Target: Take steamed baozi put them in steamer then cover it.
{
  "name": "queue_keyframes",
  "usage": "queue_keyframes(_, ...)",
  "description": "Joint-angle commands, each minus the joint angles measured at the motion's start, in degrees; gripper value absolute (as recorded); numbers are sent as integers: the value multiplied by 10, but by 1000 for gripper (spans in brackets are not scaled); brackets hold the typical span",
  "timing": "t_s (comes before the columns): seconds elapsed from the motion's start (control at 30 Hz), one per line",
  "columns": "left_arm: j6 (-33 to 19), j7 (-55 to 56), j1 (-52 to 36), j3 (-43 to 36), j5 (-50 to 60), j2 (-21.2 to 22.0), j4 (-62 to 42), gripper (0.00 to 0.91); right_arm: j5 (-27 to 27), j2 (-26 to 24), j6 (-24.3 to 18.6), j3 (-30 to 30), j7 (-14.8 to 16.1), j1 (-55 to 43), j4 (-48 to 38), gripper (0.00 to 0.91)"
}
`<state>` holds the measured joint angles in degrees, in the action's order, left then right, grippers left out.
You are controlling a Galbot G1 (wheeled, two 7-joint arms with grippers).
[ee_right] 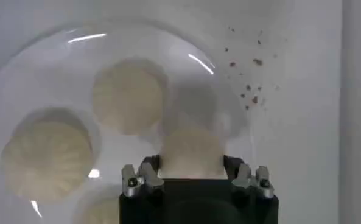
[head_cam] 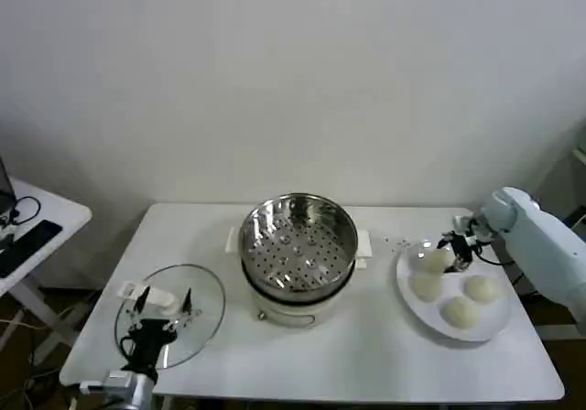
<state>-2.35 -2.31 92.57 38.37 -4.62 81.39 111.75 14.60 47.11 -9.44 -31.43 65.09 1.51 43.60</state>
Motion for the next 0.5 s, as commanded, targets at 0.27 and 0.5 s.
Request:
queue_keyframes(0.27,-2,-5,5,-3,1,2,14,907,-123,-26,-4,-217,12,-250,160,746)
queue_keyframes(0.5,-10,-20,9,-2,4,3,20,907,-127,30,-33,-263,17,-320,208,746)
